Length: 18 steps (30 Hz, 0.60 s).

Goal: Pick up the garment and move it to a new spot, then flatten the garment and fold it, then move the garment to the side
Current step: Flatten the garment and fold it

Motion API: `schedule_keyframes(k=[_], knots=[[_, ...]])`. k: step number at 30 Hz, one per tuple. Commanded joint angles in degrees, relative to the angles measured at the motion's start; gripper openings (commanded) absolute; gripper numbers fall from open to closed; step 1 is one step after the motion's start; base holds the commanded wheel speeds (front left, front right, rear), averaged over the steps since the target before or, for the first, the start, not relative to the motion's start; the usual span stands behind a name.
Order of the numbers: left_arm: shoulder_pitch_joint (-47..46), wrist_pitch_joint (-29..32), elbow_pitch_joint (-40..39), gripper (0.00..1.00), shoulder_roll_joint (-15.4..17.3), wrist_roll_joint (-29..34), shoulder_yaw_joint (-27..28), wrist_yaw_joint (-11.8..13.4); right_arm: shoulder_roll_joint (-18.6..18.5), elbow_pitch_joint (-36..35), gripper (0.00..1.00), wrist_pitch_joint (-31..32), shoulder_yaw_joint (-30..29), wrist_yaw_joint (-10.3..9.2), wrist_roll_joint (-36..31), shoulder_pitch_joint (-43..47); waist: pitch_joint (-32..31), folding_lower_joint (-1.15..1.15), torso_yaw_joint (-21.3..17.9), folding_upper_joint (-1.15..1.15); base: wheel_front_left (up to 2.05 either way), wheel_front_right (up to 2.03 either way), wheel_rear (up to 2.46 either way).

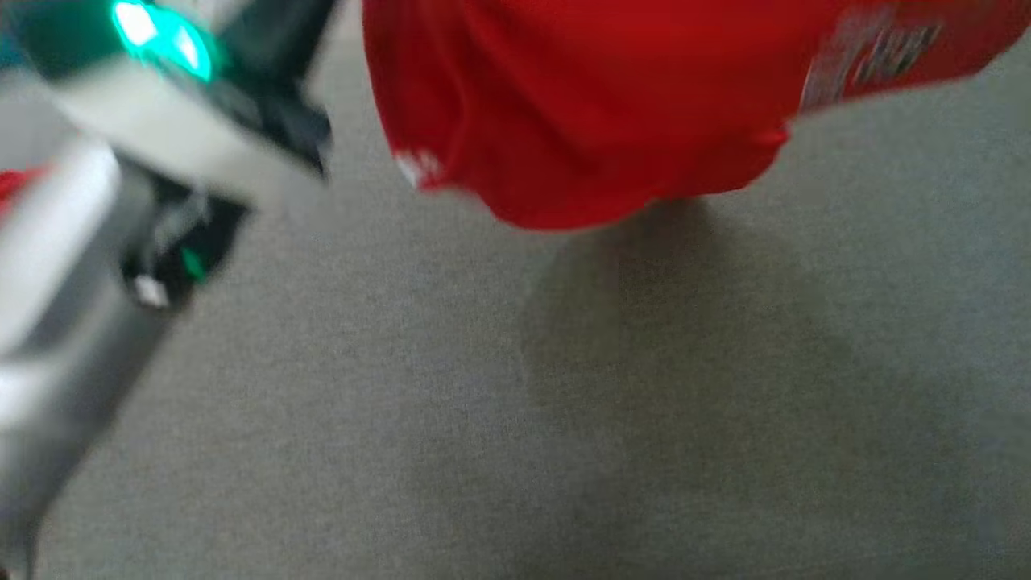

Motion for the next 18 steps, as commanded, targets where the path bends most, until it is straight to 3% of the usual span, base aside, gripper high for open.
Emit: schedule_keyframes(k=[1,5,11,14,18], knots=[[-7.73,-0.25,2.57,0.00,0.78,1.76,2.56,0.10,-0.41,2.45,0.00,1.81,0.10,0.37,1.96,-5.79,4.47,-0.01,0.22,0.00,0.00,0.00,0.00],[-19.40,-4.03,12.48,0.00,-3.56,5.80,1.01,0.10,1.23,10.97,0.00,3.29,1.63,0.37,4.06,-19.76,9.55,-0.01,0.46,0.00,0.00,0.00,0.00],[-31.43,-15.44,26.47,0.00,-9.73,13.96,1.48,0.41,2.11,20.61,0.00,-3.18,2.49,0.37,1.51,-34.70,12.85,-0.01,0.98,0.00,0.00,0.00,0.00],[-32.78,-16.79,28.75,0.00,-12.06,15.55,2.67,0.31,1.59,22.53,0.00,-4.84,1.83,0.37,1.08,-38.08,12.97,-0.01,1.25,0.00,0.00,0.00,0.00],[-29.44,-16.96,27.38,0.00,-12.77,15.41,1.31,0.15,0.71,23.07,0.00,-5.28,1.64,0.37,2.24,-36.58,12.43,-0.01,1.31,0.00,0.00,0.00,0.00]])
